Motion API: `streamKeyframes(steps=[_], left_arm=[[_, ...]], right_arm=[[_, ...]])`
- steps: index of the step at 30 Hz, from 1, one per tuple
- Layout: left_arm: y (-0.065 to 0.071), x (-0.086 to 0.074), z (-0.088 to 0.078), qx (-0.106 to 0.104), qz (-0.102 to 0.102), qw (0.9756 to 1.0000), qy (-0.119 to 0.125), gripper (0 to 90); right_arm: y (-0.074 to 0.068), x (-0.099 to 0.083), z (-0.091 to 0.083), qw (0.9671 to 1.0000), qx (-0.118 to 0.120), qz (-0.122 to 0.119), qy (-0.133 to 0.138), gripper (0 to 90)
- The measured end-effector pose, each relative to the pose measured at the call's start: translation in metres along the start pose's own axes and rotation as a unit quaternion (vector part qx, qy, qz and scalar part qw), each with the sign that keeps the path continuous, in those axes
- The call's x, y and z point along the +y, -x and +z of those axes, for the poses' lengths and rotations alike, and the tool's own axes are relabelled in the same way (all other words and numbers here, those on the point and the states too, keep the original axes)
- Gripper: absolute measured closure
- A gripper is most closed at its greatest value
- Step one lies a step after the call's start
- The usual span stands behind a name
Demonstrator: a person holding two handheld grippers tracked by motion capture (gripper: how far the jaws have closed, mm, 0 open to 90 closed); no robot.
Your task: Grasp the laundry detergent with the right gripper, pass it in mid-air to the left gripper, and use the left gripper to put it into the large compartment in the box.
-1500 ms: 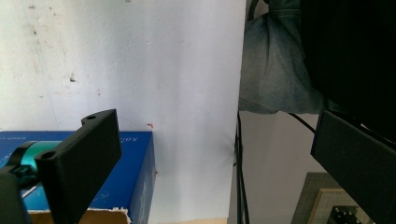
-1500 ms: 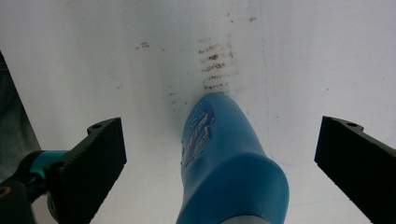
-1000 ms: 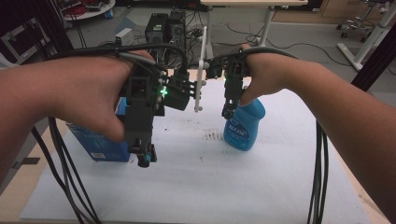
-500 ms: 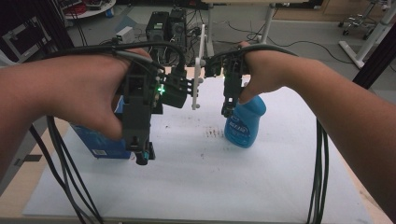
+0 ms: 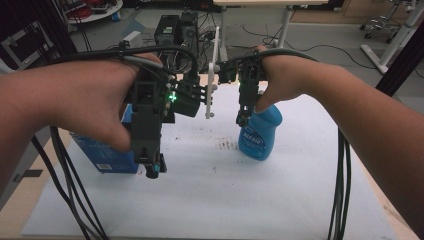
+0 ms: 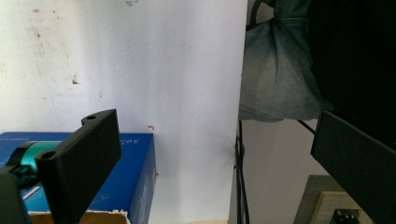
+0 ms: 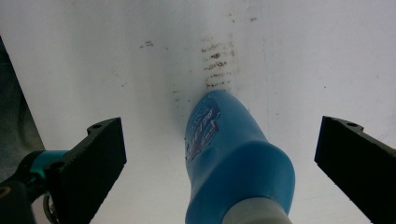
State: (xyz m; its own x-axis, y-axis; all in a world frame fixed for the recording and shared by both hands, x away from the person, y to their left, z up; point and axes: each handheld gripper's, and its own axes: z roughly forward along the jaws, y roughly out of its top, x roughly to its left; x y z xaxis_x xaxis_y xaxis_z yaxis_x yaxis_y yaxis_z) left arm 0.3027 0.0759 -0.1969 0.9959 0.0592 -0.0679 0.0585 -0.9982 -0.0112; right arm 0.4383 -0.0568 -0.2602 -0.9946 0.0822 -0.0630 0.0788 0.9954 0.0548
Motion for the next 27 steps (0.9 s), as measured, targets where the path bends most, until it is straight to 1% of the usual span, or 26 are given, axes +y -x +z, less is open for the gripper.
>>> streamKeyframes(steps=[1, 2, 4, 7, 10, 12, 14, 16, 18, 20, 21, 22, 24, 27], left_arm=[[0.001, -0.001, 0.001, -0.001, -0.004, 1.0000, 0.001, 1.7], [0.001, -0.001, 0.002, 0.000, -0.001, 1.0000, 0.001, 1.7], [0.002, -0.002, 0.003, -0.002, -0.004, 1.0000, 0.003, 1.7], [0.001, -0.003, 0.004, -0.003, -0.003, 1.0000, 0.002, 1.7], [0.000, -0.004, 0.005, -0.001, -0.004, 1.0000, 0.003, 1.7], [-0.001, -0.004, 0.005, -0.002, -0.004, 1.0000, 0.002, 1.7], [0.000, -0.004, 0.005, -0.002, -0.005, 1.0000, 0.002, 1.7], [0.000, -0.003, 0.005, -0.002, -0.004, 1.0000, 0.002, 1.7], [0.000, -0.003, 0.004, -0.002, -0.004, 1.0000, 0.004, 1.7], [0.000, -0.003, 0.003, -0.001, -0.003, 1.0000, 0.002, 1.7], [0.000, -0.003, 0.003, 0.000, -0.003, 1.0000, 0.002, 1.7], [0.001, -0.003, 0.003, 0.000, -0.005, 1.0000, 0.003, 1.7], [0.000, -0.003, 0.003, -0.001, -0.005, 1.0000, 0.002, 1.7], [0.000, -0.003, 0.003, -0.002, -0.006, 1.0000, -0.001, 1.7]], right_arm=[[0.000, 0.000, 0.000, 1.0000, 0.000, 0.000, 0.001, 1.0], [-0.001, 0.001, 0.001, 1.0000, 0.000, 0.001, 0.002, 1.0], [-0.002, 0.001, 0.002, 1.0000, 0.001, 0.001, 0.006, 1.1], [-0.004, 0.001, 0.004, 1.0000, 0.001, -0.003, 0.009, 1.0], [-0.004, 0.000, 0.004, 0.9999, 0.005, 0.002, 0.014, 1.0], [-0.004, -0.001, 0.005, 0.9998, 0.002, 0.007, 0.018, 1.0], [-0.003, -0.001, 0.005, 0.9996, 0.002, 0.009, 0.028, 1.0], [-0.001, -0.001, 0.004, 0.9989, 0.002, 0.016, 0.044, 1.0], [0.001, -0.001, 0.002, 0.9973, 0.003, 0.026, 0.068, 1.0], [0.003, -0.001, -0.001, 0.9946, 0.000, 0.044, 0.094, 1.1], [0.004, -0.002, -0.002, 0.9928, -0.003, 0.051, 0.108, 1.1], [0.005, -0.002, -0.004, 0.9903, -0.007, 0.060, 0.125, 1.1], [0.008, -0.004, -0.008, 0.9844, -0.012, 0.078, 0.157, 1.1], [0.014, -0.009, -0.012, 0.9731, -0.026, 0.104, 0.204, 1.0]])
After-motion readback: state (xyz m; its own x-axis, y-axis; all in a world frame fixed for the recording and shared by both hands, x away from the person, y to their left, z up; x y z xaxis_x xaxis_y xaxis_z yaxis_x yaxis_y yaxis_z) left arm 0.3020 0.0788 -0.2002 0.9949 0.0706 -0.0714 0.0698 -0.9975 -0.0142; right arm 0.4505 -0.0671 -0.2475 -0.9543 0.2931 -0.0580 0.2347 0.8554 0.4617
